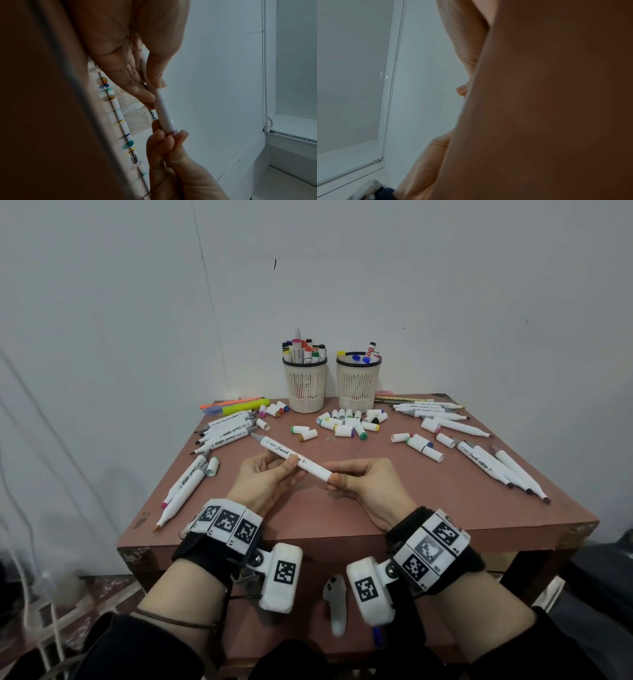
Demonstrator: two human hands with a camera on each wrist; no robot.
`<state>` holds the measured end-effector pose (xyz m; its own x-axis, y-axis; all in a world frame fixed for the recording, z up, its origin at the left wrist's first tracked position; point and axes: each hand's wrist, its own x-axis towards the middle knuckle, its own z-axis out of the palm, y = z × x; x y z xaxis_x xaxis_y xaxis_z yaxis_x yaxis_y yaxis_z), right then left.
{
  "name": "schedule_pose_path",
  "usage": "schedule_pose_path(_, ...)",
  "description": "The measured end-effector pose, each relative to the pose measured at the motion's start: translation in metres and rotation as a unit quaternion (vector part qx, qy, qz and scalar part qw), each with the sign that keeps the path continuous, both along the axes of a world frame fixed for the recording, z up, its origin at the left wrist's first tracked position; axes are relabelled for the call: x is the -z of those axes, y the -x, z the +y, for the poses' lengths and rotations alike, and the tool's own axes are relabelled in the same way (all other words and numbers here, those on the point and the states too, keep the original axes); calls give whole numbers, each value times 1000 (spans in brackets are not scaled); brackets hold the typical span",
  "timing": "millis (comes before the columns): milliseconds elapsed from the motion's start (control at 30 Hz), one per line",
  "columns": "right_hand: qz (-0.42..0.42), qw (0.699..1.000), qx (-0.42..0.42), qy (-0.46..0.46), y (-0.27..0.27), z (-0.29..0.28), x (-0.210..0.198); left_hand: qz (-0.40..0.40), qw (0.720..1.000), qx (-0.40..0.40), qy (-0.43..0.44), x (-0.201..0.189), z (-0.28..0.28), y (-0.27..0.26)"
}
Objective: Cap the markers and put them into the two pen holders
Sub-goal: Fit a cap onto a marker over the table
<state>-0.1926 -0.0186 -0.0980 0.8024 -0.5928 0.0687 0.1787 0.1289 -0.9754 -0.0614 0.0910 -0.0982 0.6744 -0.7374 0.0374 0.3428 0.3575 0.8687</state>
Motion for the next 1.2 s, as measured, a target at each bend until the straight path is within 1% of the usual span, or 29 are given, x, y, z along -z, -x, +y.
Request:
schedule_pose_path(333, 10, 1000, -6, 26, 1, 2, -2, -7, 1000, 24, -5, -4, 4, 2)
schedule_pose_path(533, 14, 1000, -15, 14, 0, 1, -2, -10, 1000, -4, -1, -7, 3, 4)
schedule_pose_path(767, 13, 1000, 8, 7, 1, 5, -3, 9, 1000, -13, 7, -7, 2, 2)
schedule_pose_path(900, 12, 999, 24, -33, 6, 2, -9, 34, 999, -29, 11, -7, 1, -2)
schedule_pose_path(1033, 19, 998, 43, -33, 22, -7, -31, 29, 999, -37, -2, -7, 0, -2)
schedule_pose_path(1100, 13, 999, 44, -3, 29, -15, -49, 21, 999, -36, -5, -7, 0, -1)
schedule_pose_path(1200, 56, 991, 44, 111, 33, -33, -78, 11, 999, -34, -5, -9, 1, 1)
